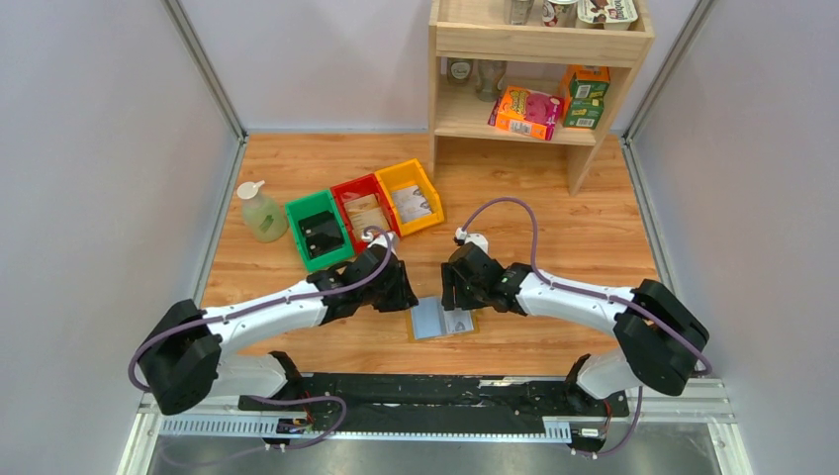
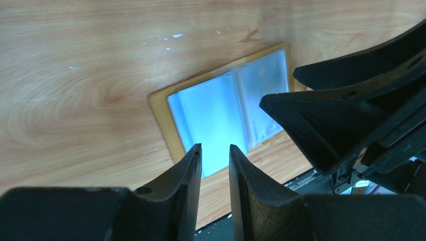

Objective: Take the credit cards out of the card holder
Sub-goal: Remove the credit card from the card holder.

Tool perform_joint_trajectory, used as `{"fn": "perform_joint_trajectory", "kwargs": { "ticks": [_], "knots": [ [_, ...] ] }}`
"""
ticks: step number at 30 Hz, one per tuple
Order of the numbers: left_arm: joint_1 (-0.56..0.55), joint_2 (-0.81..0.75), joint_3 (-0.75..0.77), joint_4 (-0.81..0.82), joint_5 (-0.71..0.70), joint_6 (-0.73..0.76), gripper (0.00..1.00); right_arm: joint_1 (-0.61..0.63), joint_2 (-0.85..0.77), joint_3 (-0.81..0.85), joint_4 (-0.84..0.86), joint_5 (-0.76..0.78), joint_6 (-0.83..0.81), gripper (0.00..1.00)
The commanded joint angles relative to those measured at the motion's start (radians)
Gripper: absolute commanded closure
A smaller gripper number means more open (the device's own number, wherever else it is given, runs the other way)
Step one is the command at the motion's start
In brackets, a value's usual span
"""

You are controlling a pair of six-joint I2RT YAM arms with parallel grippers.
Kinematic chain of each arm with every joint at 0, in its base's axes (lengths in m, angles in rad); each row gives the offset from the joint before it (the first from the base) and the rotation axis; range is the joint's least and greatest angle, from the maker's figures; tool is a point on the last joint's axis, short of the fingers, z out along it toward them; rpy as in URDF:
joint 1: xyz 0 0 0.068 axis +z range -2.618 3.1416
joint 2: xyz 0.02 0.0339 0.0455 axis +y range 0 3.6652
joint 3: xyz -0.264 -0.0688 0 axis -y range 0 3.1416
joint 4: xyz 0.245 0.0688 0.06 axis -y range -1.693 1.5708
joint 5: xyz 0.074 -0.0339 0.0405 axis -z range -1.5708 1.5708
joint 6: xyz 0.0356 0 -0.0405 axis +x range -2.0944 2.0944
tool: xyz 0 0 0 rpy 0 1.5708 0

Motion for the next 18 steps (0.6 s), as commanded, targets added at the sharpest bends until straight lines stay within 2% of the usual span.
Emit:
{"fn": "perform_joint_trajectory", "kwargs": {
  "ticks": [1, 12, 18],
  "knots": [
    [-0.005, 0.095, 0.048, 0.044, 0.090, 0.029, 0.65, -0.003, 0.026, -0.002, -0.014, 0.060, 0.007, 0.37],
    [-0.007, 0.237, 0.024, 0.062, 0.114, 0.045, 0.68, -0.003, 0.061, -0.011, 0.020, -0.001, 0.007, 0.37],
    [-0.008, 0.247, -0.001, 0.081, 0.117, 0.031, 0.70, -0.003, 0.063, -0.014, 0.031, -0.041, 0.002, 0.41]
  ]
}}
